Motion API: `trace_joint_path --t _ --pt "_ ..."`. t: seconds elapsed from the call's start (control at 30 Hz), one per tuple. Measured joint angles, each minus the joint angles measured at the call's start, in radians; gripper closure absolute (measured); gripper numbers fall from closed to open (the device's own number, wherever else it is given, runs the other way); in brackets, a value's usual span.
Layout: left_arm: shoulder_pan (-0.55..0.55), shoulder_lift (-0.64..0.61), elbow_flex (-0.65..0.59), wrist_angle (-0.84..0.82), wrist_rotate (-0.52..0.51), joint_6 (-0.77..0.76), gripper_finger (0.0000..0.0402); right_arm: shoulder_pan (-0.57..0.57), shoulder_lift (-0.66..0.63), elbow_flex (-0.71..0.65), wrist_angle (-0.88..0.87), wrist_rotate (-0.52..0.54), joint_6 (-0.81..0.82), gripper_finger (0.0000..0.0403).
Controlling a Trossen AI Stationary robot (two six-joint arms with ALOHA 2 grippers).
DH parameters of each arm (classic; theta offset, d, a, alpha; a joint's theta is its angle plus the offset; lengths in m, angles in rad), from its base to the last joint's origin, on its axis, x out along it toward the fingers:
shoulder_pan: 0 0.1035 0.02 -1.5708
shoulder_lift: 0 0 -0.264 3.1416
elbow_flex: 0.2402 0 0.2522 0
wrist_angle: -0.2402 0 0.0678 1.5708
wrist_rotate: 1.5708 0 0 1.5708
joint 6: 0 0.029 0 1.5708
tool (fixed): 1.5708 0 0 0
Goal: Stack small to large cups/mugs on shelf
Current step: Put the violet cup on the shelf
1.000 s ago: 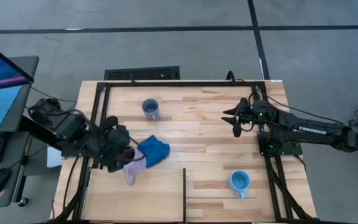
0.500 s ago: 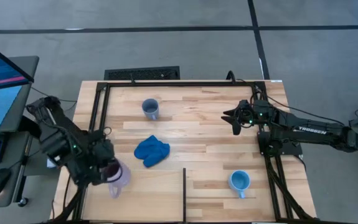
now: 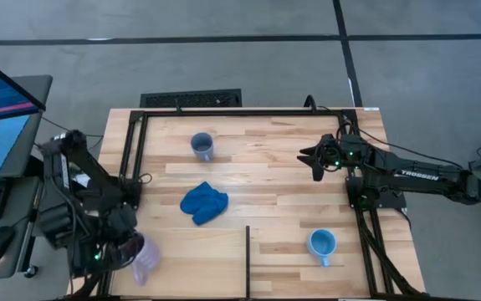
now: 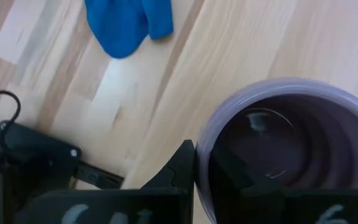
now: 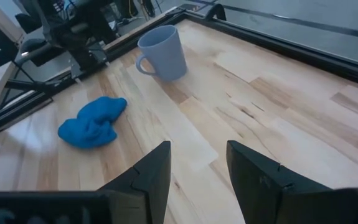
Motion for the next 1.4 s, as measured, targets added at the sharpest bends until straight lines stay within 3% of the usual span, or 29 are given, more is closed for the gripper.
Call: trace_joint_path --t 0.53,0.83,1.4 --pt "0.006 0.035 0.003 0.0 0.058 -0.025 0.0391 0.0 0.0 0.0 0.001 0.0 0.026 0.0225" --pt "0.006 0.035 0.003 0.0 0.076 -0.051 0.0367 0.0 0.0 0.0 0.001 0.0 0.027 0.0227" --pt "0.006 0.037 0.014 0.002 0.068 -0.022 0.0361 0.0 0.0 0.0 0.001 0.0 0.027 0.0225"
